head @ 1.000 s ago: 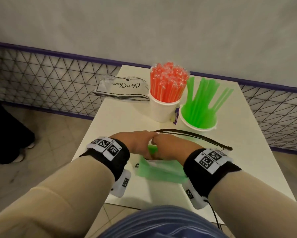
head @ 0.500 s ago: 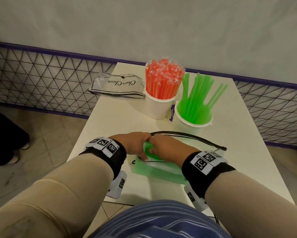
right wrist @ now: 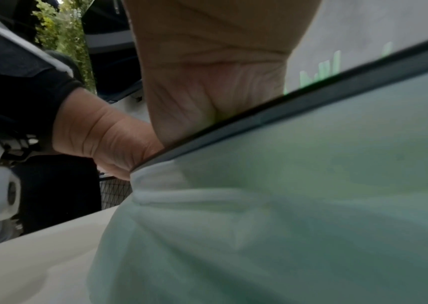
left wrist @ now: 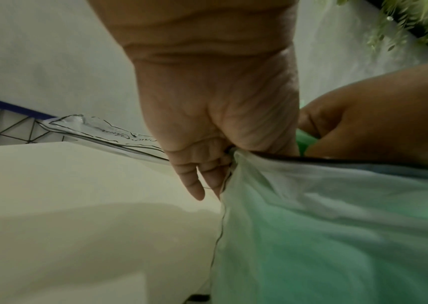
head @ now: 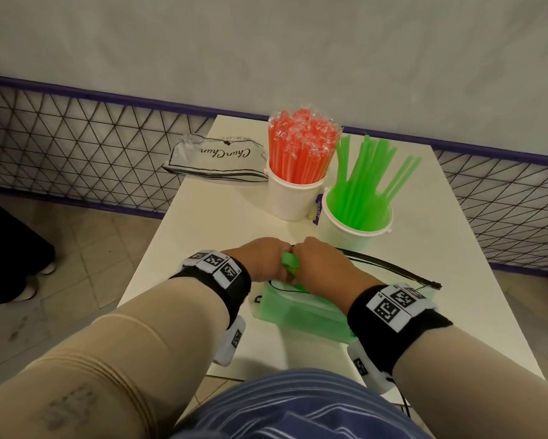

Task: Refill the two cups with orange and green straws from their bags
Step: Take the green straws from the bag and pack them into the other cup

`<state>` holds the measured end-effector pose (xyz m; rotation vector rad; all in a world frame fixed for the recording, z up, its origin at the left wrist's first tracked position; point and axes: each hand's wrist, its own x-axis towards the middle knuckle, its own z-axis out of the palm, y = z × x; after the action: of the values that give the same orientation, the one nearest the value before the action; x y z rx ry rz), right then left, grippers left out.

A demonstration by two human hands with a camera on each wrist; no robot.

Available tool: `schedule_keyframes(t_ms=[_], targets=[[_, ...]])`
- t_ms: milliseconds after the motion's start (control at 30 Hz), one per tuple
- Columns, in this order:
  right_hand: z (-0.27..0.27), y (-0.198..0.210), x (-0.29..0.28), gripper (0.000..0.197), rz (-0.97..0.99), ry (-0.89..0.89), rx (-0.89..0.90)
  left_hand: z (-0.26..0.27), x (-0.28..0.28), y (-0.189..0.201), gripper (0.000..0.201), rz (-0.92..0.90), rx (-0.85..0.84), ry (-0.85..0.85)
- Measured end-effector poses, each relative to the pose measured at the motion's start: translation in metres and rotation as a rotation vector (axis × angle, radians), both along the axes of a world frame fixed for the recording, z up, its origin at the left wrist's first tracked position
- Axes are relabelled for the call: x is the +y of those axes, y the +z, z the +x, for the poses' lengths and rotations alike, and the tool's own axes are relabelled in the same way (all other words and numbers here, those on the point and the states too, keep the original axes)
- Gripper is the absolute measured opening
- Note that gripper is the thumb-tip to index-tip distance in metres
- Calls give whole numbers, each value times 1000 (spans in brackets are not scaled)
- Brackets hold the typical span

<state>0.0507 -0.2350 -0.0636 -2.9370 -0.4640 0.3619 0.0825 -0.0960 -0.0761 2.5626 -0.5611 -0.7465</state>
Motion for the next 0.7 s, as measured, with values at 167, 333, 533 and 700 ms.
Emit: schedule_keyframes(t_ms=[167,333,533,700], targets=[[6,9,-10,12,60,-7,22,3,-2,-3,38,30,31,43],[8,57,-26,7,358,-97,164,7,1,-2,44,114,-22,-35],[13,148,-61,6,1016,-285,-64,14,-2,31,43,40,-41,-59],[35,186,-89,12,1466,-414,-446,25,-33,55,54,-148,-184,43]])
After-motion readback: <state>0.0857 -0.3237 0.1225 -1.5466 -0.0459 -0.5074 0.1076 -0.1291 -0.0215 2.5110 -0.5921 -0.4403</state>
